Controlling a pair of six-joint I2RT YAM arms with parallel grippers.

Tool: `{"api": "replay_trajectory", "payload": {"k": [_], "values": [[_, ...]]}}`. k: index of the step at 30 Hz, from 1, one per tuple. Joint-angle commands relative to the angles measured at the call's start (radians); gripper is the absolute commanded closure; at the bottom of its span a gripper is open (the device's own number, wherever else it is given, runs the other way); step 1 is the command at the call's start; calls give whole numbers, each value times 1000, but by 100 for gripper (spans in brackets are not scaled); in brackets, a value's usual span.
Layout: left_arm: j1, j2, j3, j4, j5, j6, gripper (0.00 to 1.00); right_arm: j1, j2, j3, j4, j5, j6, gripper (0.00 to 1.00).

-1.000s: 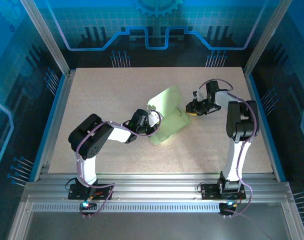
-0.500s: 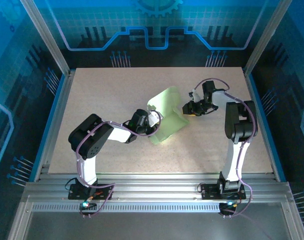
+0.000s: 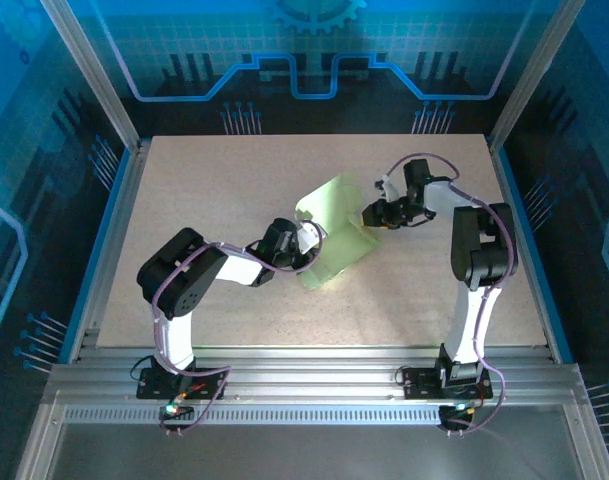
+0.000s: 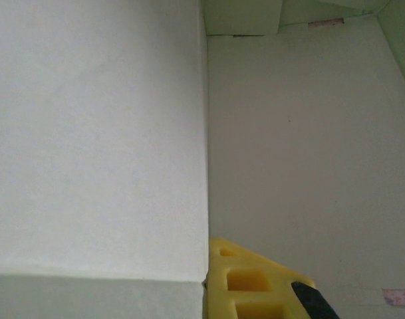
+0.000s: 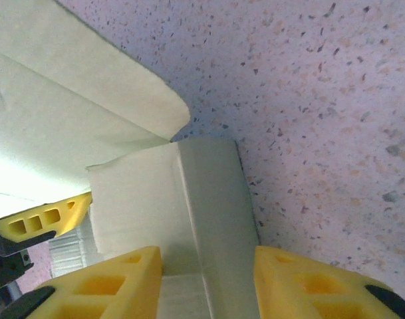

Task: Fold the paper box

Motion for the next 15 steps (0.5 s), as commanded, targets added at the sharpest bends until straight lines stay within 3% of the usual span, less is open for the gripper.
{"api": "replay_trajectory", "payload": {"k": [1,10,15], "values": [[-9,44,-13,-135,-1,27,94,36,16,17,-69,30,-46,60],[-9,45,-12,-136,-2,27,93,95,-6,20,-85,261,-93,59],[-9,45,-12,-136,-3,27,93,133,-34,8,-68,379,-111,67]]}}
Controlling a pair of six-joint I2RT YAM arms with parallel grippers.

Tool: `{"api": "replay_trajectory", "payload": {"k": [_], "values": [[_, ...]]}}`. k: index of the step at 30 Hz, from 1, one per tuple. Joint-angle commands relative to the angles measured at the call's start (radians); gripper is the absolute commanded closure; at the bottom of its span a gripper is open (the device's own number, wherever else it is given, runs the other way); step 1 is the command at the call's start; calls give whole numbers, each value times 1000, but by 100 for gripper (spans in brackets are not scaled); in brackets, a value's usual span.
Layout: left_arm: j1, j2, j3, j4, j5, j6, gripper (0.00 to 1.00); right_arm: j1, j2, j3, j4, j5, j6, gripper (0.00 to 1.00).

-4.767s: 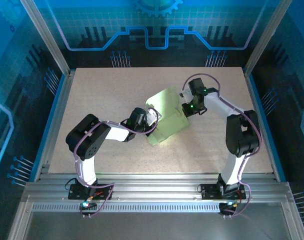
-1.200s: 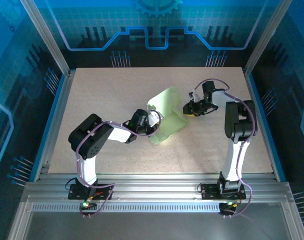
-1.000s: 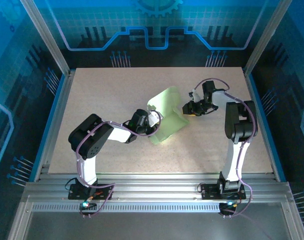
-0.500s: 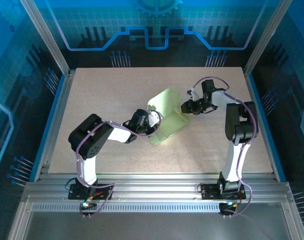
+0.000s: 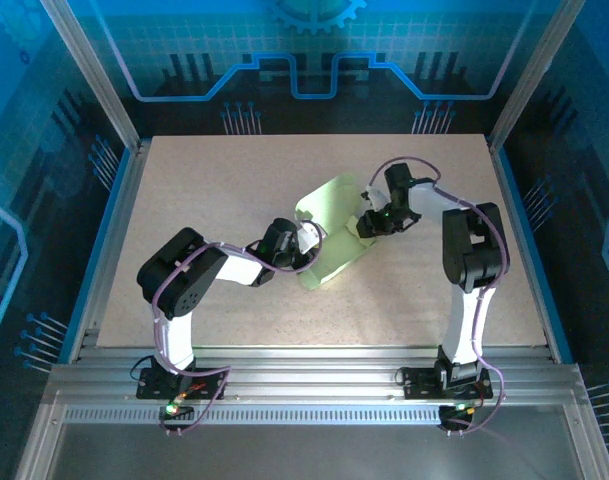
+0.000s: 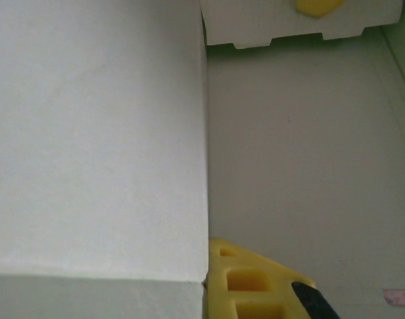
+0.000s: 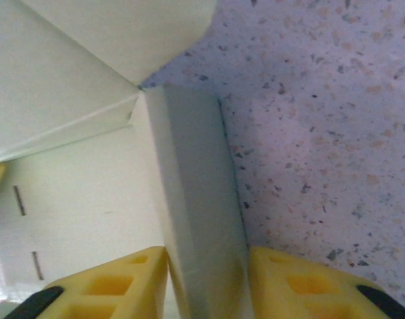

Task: Fold the paper box

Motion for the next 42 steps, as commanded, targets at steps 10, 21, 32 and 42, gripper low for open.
{"api": "replay_trajectory", "payload": {"k": [10,21,32,42], "values": [[-9,45,-11,-138,-1,27,94,137,-61,-7,-7,357,-43,79],[-8,48,-12,-137,-2,25,94,196,-36,0,-21,542,-34,89],[-9,49,-14,-132,-2,24,94,253,24,5,-43,663,-39,100],[30,15,-45,-79,61,-54,94,309,104,19,-77,799,-55,100]]}}
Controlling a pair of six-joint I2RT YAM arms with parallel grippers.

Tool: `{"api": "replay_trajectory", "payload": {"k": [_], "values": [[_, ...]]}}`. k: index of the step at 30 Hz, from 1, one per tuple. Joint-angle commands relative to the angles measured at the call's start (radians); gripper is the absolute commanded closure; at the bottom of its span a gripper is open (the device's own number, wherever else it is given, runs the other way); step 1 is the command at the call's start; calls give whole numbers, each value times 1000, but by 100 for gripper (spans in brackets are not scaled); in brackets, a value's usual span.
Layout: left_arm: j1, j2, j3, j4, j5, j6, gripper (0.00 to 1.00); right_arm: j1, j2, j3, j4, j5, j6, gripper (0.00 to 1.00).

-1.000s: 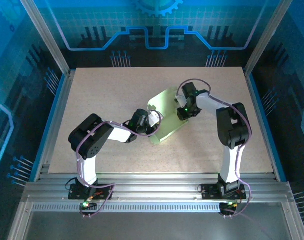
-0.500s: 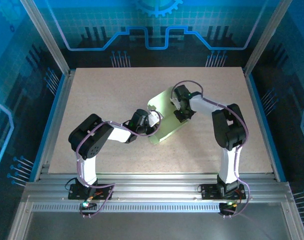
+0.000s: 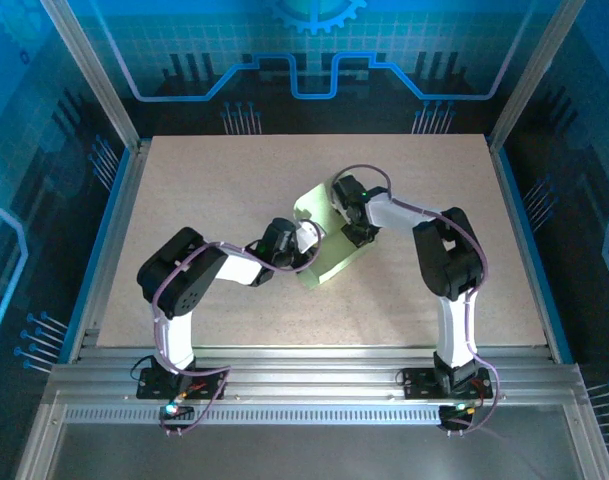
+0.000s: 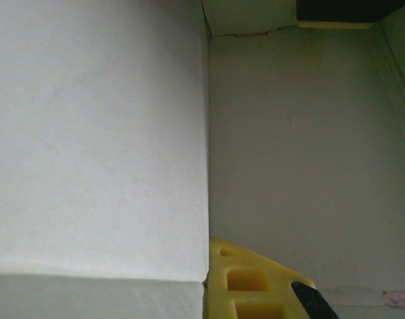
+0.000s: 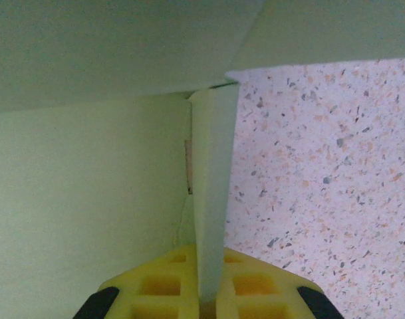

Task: Fold the paper box

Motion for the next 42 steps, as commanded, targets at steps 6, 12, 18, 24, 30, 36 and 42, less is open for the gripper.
{"api": "replay_trajectory", "payload": {"k": [6,12,18,24,30,36,42], "values": [[17,11,-43,-90,52,-30,94,22,69,-31,-24,56,-27,100],[15,24,-33,-101,54,-23,94,-41,-16,-2,-21,-217,4,79],[13,32,-14,-125,74,-12,93,-95,-64,15,15,-401,56,72],[7,44,-11,-139,56,8,94,-120,-82,14,29,-429,84,70],[6,48,-5,-145,51,14,94,-120,-61,15,22,-378,83,77],[6,44,-5,-148,51,11,94,-94,-27,8,13,-277,59,100],[5,38,-8,-142,53,5,94,-45,-5,1,-16,-183,51,100]]}}
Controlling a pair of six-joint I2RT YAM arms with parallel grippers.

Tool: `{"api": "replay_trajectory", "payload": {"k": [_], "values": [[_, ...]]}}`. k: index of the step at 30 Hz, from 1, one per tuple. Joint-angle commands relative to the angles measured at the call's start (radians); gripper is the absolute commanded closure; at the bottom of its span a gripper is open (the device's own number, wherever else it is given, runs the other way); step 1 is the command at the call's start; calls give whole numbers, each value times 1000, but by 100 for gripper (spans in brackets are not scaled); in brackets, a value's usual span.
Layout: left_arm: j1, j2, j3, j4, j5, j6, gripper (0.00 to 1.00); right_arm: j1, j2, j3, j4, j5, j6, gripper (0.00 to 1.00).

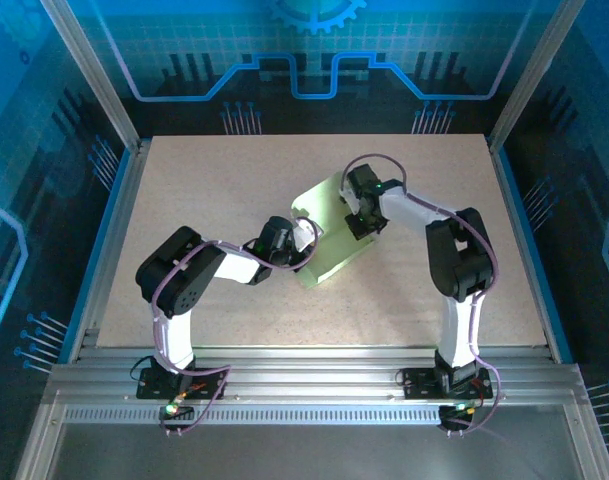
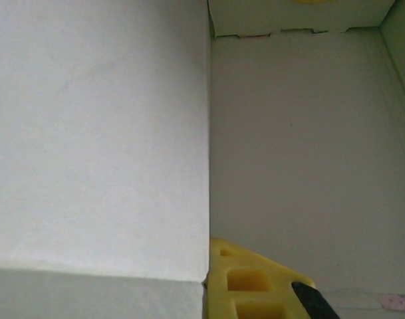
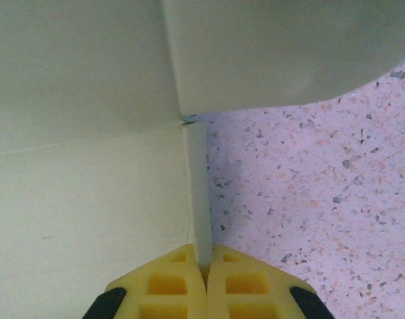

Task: Fold the paper box

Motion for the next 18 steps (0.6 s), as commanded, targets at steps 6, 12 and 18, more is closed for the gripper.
{"api": "replay_trajectory", "payload": {"k": [6,12,18], "values": [[-11,29,-16,-130,20,13,94,95,103,19,-97,146,20,100],[-11,29,-22,-125,17,14,94,113,132,47,-119,179,20,100],[-11,41,-15,-136,12,20,93,53,12,6,-63,28,78,79]]}}
